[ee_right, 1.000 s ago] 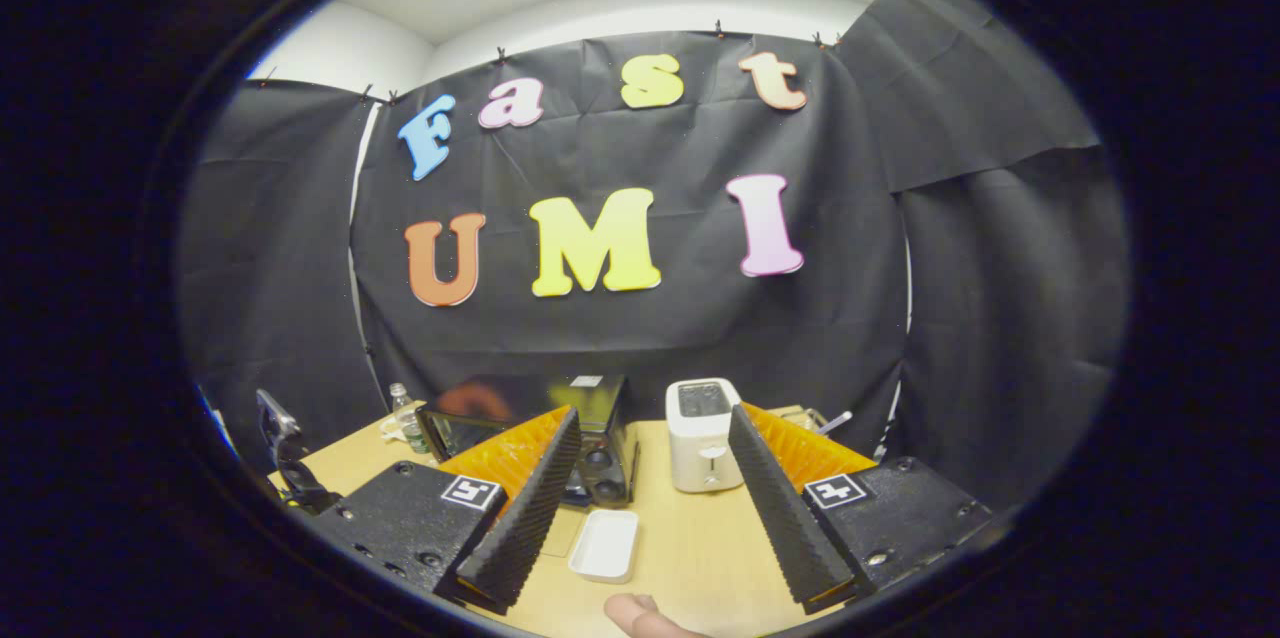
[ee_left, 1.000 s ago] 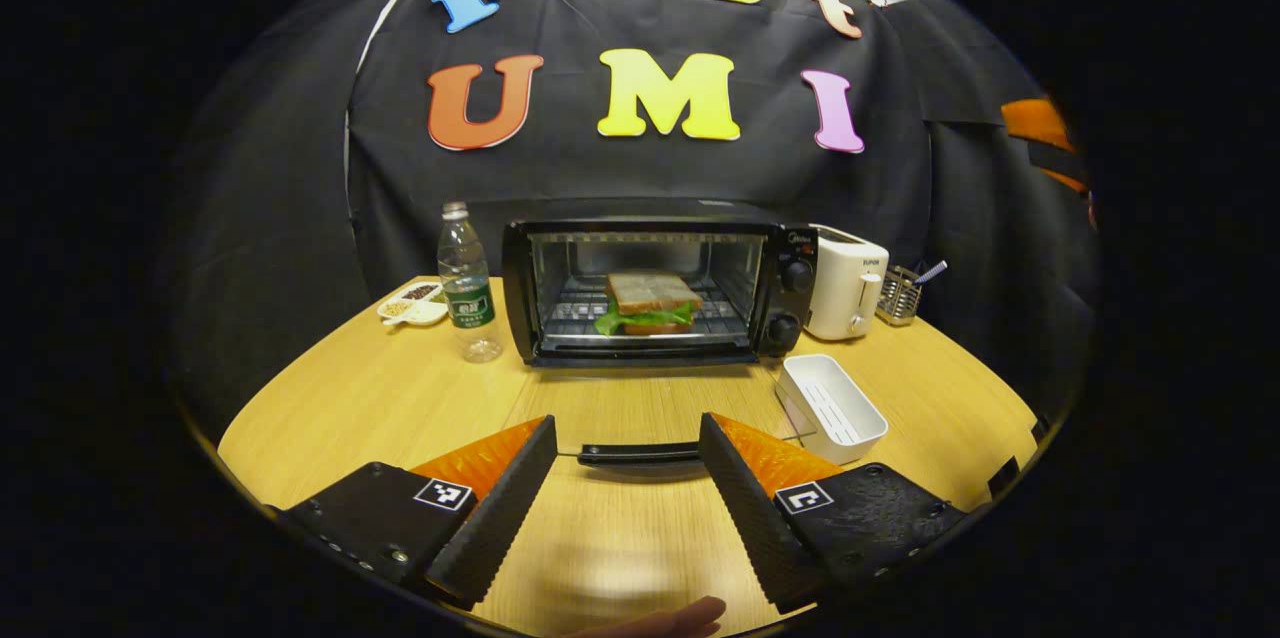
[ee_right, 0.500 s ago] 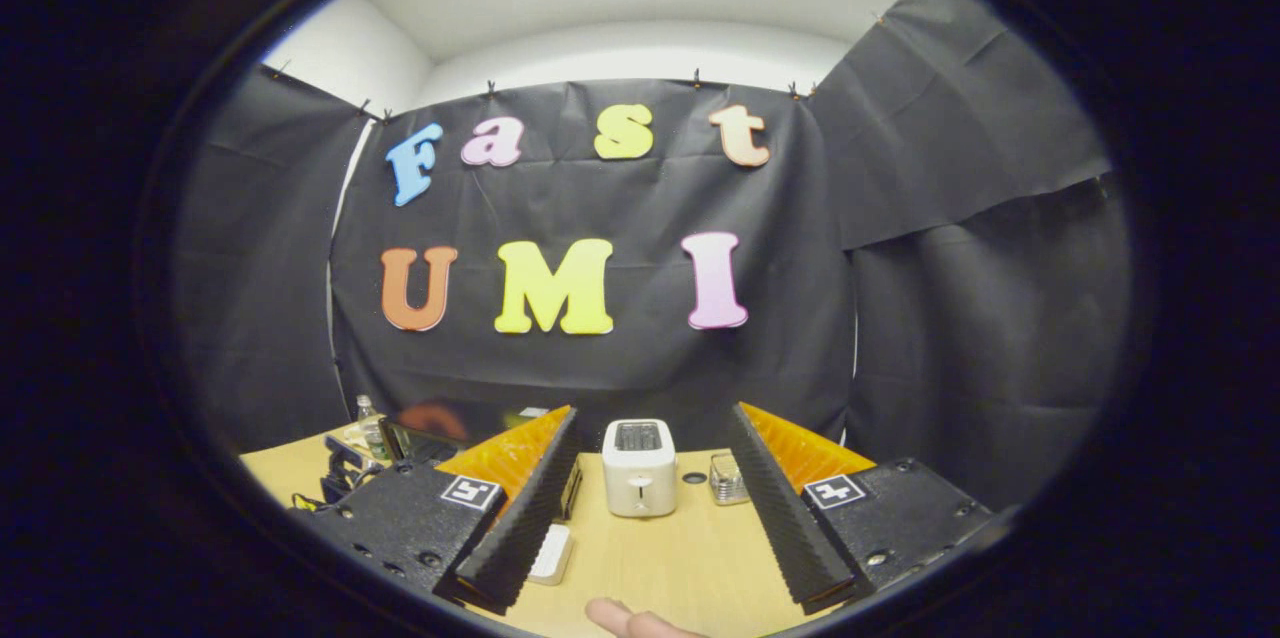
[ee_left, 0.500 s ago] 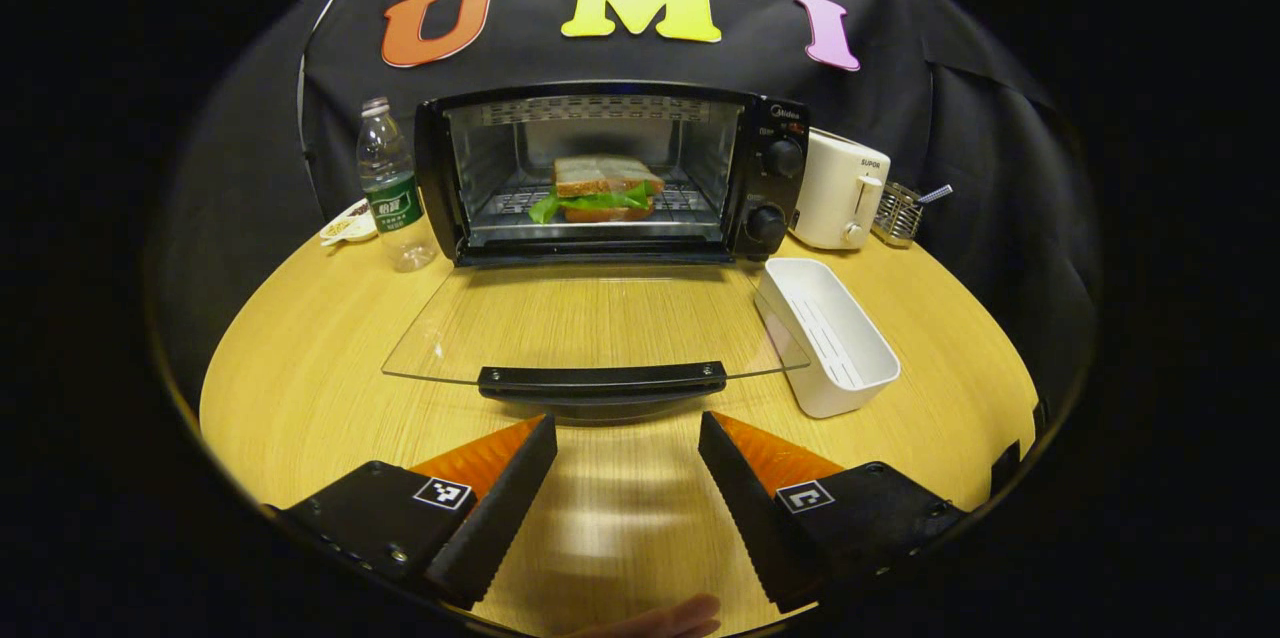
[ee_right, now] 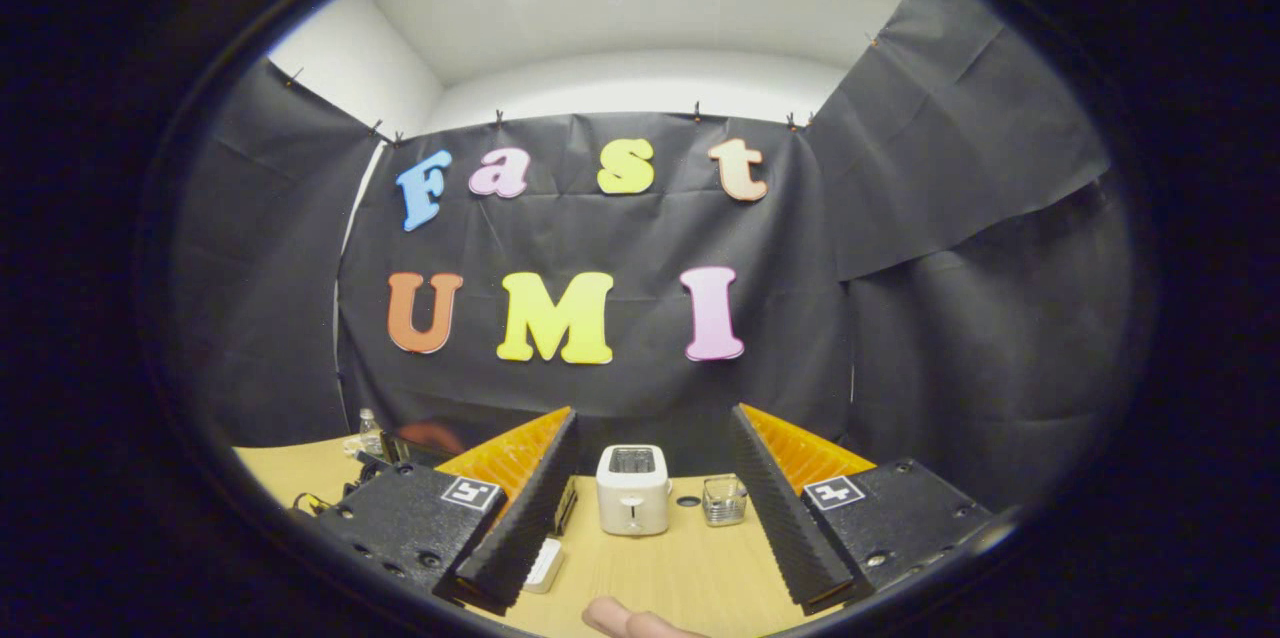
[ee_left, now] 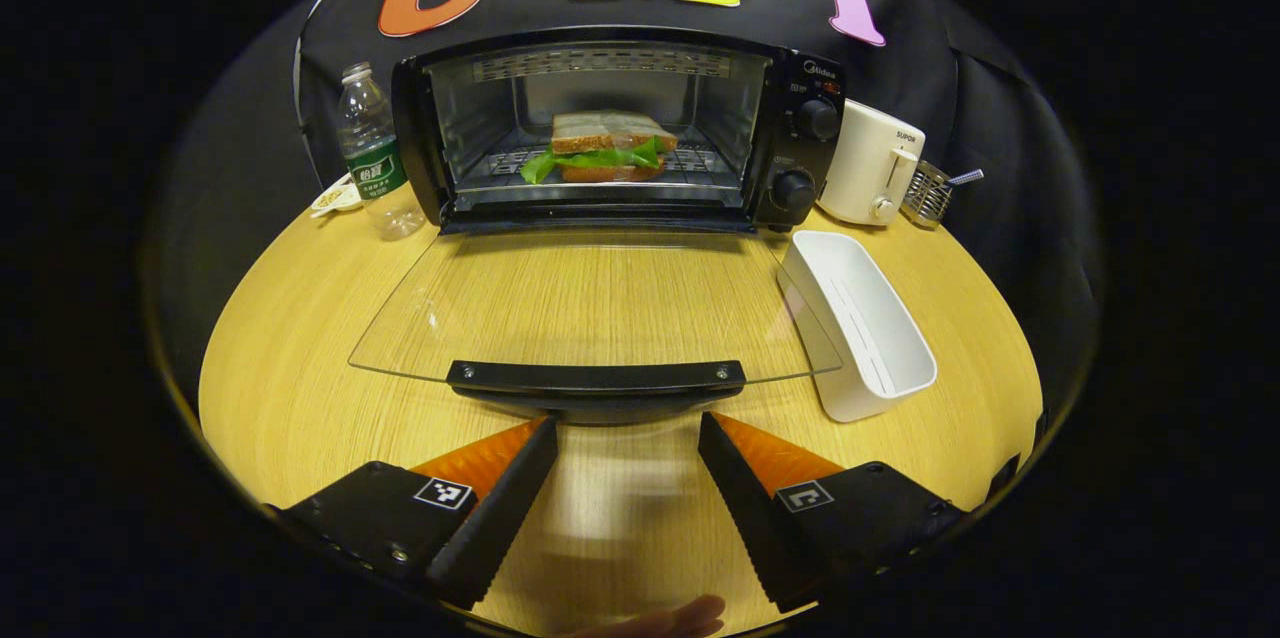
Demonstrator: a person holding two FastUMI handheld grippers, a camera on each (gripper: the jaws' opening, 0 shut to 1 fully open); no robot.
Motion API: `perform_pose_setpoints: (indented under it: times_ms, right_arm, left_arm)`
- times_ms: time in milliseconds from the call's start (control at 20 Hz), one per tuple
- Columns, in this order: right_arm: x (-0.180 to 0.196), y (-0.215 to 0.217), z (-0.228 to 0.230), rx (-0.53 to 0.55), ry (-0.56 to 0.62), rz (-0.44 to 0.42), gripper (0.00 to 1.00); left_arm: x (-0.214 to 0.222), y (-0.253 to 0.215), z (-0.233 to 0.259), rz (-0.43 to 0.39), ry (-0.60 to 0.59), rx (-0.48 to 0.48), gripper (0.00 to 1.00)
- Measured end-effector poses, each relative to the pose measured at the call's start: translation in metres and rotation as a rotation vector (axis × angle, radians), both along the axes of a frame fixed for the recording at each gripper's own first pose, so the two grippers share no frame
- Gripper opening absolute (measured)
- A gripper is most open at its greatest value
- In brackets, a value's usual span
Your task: Open the electric oven with the left hand, put the food in, and close the electric oven.
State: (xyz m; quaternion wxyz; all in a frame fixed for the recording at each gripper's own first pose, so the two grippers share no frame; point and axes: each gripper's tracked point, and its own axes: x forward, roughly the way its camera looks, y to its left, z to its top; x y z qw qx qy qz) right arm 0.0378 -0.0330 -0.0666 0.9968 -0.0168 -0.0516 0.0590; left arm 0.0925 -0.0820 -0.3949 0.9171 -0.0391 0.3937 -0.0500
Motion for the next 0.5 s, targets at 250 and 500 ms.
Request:
perform_pose_setpoints:
  times_ms: [250, 500]
  right_arm:
    - [0.009, -0.012, -0.007, 0.016, 0.053, -0.011, 0.95]
    - [0.009, -0.013, -0.007, 0.012, 0.054, -0.009, 0.95]
  left_arm:
    - [0.010, 0.010, 0.018, -0.007, -0.066, 0.082, 0.94]
    - [0.011, 0.011, 0.024, 0.011, -0.070, 0.068, 1.00]
